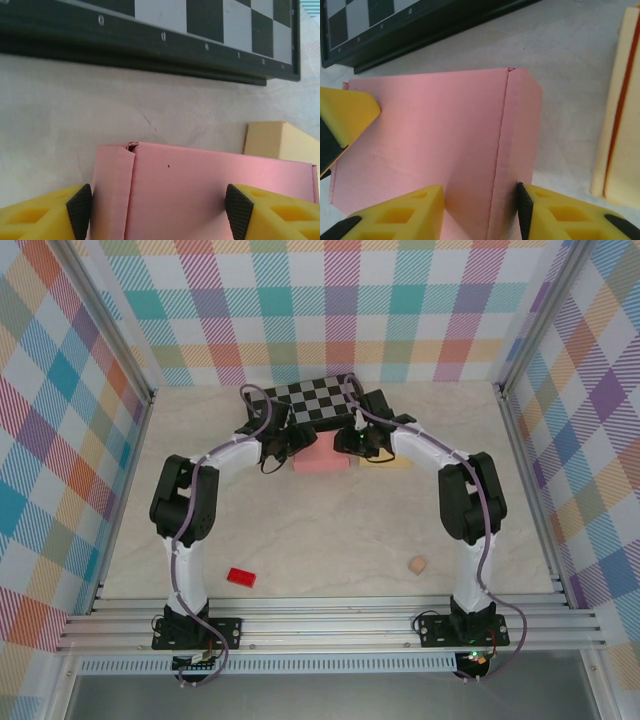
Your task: Fold the paper box
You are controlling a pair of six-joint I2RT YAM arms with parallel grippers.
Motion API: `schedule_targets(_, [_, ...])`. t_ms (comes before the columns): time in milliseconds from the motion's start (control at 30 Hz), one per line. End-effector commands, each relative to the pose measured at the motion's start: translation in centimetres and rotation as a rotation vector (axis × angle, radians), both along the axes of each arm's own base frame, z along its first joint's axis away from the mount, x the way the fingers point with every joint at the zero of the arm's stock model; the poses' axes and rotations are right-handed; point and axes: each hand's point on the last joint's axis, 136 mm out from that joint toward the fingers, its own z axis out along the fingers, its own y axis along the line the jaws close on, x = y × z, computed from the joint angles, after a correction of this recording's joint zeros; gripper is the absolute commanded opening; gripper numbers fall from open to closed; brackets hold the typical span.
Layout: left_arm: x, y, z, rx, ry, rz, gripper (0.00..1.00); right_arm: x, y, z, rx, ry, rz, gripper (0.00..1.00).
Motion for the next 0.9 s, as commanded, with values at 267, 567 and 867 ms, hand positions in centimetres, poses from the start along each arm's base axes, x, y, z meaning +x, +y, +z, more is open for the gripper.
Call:
schedule_targets(267, [-0.6,1.2,-4.3,0.161,0.108,-0.122,0.74,1.8,1.6,-2.9,-0.028,0.026,-0.039,0.47])
schedule_targets(567, [-0.2,5.0,-2.1,0.229,0.069,-0.049,0.79,0.6,0.2,-0.9,-0.049,-0.009,-0.059,0.53])
schedule_targets(867, [-1.8,7.9,7.1,0.276,-0.11,-0.018,0.83,-2.7,-1.7,6.6,-0.013,-0.121,-0.057,0.55])
